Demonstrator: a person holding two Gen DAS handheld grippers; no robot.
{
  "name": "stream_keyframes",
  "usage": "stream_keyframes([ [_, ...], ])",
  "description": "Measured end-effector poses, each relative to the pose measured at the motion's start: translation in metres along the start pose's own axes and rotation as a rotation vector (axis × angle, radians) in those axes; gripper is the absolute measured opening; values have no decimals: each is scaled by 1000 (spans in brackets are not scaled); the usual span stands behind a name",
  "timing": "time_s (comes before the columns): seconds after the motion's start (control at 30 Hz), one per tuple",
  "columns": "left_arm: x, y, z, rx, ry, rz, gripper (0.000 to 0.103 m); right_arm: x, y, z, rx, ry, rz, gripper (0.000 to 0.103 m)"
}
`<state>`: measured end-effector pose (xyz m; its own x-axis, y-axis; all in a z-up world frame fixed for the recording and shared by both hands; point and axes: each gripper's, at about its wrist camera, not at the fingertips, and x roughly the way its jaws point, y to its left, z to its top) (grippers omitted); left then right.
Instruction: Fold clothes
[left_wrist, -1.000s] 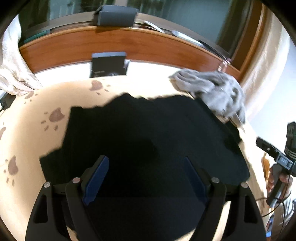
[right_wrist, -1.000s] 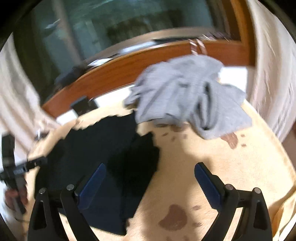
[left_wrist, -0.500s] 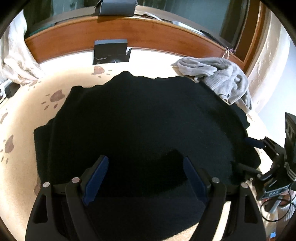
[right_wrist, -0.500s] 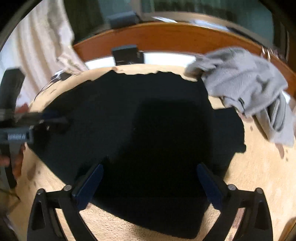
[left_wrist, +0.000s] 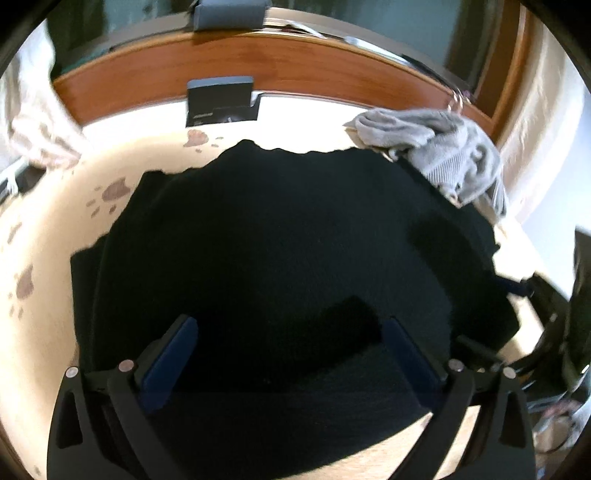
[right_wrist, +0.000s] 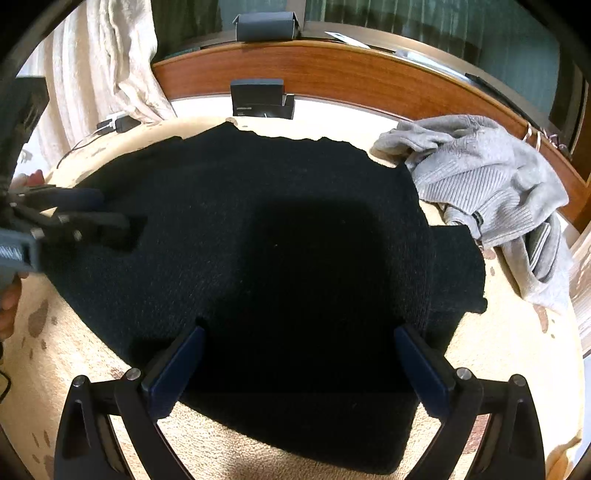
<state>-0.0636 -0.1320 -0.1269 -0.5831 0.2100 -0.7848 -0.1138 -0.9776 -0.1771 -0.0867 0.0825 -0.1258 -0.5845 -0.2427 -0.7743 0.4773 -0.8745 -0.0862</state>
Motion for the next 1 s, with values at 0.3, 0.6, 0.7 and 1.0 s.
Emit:
stream_keyframes([
  [0.3, 9, -6, -10, 80, -53, 82, 102, -17, -19, -1, 92, -50, 31, 103],
  [0.6, 12, -6, -13, 90, -77, 90, 103, -30, -148, -11, 586, -95, 117, 103],
  [0.7, 12, -5, -14, 89, -78, 87, 103, -7, -178, -19, 729, -74, 268, 103],
  [1.0, 13, -6, -13, 94, -75, 89, 103, 23, -175, -9, 771, -89, 496, 102],
])
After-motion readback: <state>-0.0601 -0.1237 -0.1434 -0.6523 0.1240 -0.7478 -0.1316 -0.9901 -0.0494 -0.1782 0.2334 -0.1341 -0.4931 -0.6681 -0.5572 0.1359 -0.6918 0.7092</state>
